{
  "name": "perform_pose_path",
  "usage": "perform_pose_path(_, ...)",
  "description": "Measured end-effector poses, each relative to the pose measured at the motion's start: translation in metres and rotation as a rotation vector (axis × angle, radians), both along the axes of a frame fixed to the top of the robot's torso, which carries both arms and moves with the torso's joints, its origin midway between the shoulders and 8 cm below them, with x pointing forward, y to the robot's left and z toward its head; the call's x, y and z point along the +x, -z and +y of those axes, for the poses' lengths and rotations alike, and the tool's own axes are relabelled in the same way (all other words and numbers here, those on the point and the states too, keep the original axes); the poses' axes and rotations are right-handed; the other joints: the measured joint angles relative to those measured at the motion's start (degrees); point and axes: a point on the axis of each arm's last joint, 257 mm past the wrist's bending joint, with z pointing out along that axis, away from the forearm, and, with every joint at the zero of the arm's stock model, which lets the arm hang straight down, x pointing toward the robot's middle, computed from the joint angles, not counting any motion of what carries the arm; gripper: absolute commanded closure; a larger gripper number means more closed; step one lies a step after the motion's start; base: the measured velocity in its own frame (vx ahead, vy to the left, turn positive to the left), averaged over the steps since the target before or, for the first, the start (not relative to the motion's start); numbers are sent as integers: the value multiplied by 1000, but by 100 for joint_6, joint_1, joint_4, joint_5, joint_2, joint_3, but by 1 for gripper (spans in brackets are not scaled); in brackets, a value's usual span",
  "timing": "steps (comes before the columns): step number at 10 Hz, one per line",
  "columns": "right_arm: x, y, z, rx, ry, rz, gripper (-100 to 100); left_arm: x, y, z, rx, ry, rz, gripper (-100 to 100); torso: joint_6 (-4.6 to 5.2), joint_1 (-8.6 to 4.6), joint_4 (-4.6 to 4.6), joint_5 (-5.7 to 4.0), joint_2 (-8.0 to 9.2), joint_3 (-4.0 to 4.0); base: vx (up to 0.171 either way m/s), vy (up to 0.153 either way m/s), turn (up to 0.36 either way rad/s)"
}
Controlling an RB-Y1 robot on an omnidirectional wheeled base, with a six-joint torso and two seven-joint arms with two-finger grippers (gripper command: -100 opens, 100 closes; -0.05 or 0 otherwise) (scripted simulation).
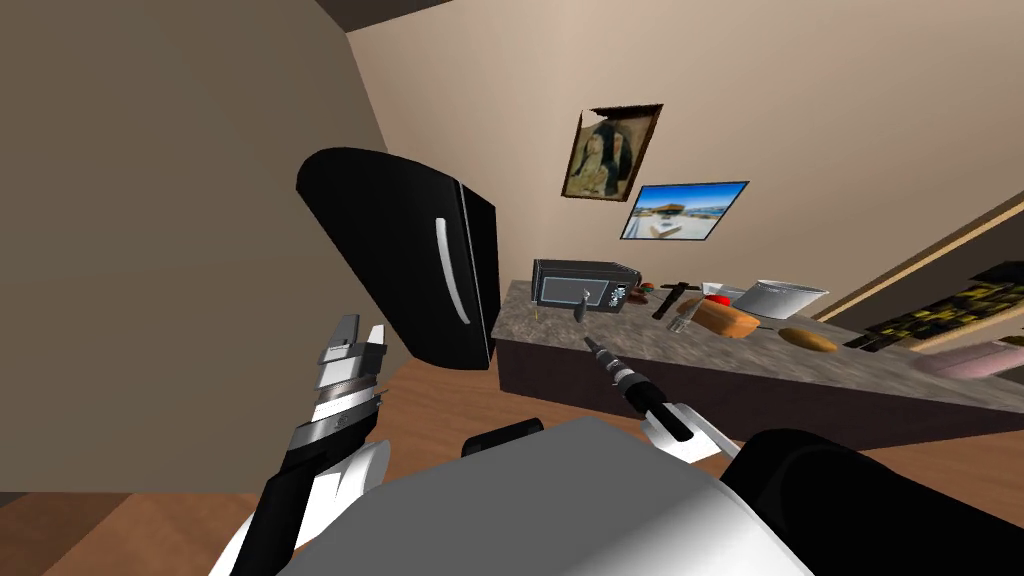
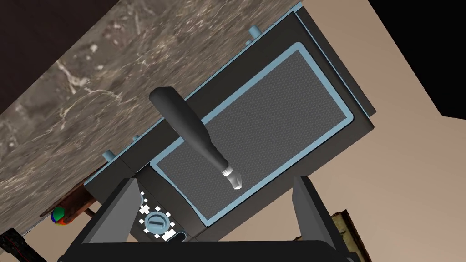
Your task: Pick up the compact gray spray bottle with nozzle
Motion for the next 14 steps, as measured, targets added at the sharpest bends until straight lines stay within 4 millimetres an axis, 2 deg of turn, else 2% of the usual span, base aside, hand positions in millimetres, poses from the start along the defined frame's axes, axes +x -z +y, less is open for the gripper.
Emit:
perform_pose_path(3,-21,20,-44,-88,54,123,-100,0,0,0,0,0,0,0,1,-10,-3,-2,-14,-8,25,2,189)
perform_pose_path(7,-37,29,-100,-204,119,248,-100,0,0,0,0,0,0,0,0,-31,-6,-7,-30,-17,54,-42,185)
perform_pose_path(11,-53,16,-155,-328,179,346,-100,0,0,0,0,0,0,0,0,-41,-11,-10,-47,-28,89,-74,205)
perform_pose_path(14,-55,4,-177,-397,209,387,-100,0,0,0,0,0,0,0,4,-27,-8,-7,-35,-20,55,-63,161)
